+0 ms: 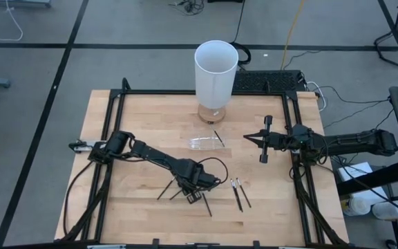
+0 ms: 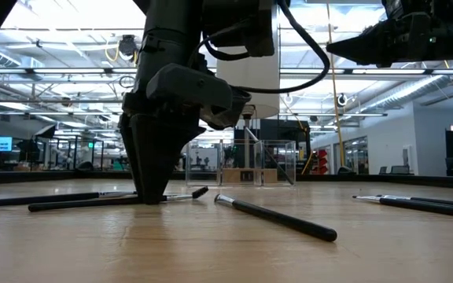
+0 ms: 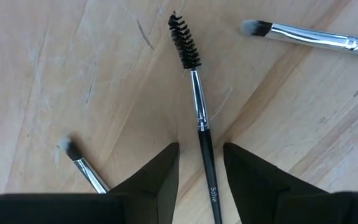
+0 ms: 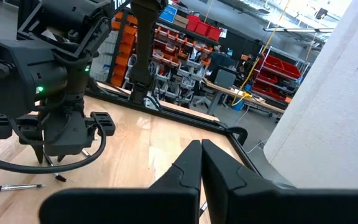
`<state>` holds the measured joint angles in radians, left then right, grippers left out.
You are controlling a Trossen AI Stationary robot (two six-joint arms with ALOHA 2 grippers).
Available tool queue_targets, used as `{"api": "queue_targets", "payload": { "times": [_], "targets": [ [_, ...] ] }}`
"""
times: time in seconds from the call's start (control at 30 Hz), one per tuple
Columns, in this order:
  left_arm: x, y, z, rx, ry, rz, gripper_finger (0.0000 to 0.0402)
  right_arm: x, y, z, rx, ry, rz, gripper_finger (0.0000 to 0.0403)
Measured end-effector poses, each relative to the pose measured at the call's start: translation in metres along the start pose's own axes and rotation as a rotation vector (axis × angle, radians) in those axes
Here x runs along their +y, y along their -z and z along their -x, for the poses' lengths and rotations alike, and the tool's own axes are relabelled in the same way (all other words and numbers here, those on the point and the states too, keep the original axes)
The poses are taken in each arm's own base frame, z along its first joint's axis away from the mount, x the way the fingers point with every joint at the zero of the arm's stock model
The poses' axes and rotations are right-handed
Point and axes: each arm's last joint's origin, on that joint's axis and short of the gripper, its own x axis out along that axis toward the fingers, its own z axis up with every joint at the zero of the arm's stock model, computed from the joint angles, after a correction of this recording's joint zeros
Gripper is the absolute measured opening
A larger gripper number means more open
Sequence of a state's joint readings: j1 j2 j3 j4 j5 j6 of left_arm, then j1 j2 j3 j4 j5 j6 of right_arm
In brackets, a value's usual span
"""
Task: Put items in baskets/containers
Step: Put the brow brush into the transparent organizer
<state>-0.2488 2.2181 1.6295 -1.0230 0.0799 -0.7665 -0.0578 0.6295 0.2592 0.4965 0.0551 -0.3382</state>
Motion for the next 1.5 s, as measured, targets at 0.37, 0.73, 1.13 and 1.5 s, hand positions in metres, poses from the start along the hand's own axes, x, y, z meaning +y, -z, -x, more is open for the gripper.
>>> {"api": "queue_targets", "payload": {
  "times": [0.37, 0.73, 1.13, 1.5],
  "targets": [
    [0.002, -0.003, 0.016, -0.115, -0.009, 0.025, 0.0138, 0.0, 0.0, 0.0, 0.0, 0.0, 0.006, 0.0],
    [0.004, 0.001, 0.016, -0.058, -0.02, 0.043, 0.0138, 0.0, 0.0, 0.0, 0.0, 0.0, 0.005, 0.0],
    [0.001, 0.009, 0.016, -0.031, -0.035, 0.068, 0.0138, 0.0, 0.0, 0.0, 0.003, -0.001, 0.004, 0.0],
    [-0.001, 0.01, 0.003, -0.075, 0.028, 0.123, 0.0138, 0.0, 0.0, 0.0, 0.005, -0.002, 0.004, 0.0]
  ]
}}
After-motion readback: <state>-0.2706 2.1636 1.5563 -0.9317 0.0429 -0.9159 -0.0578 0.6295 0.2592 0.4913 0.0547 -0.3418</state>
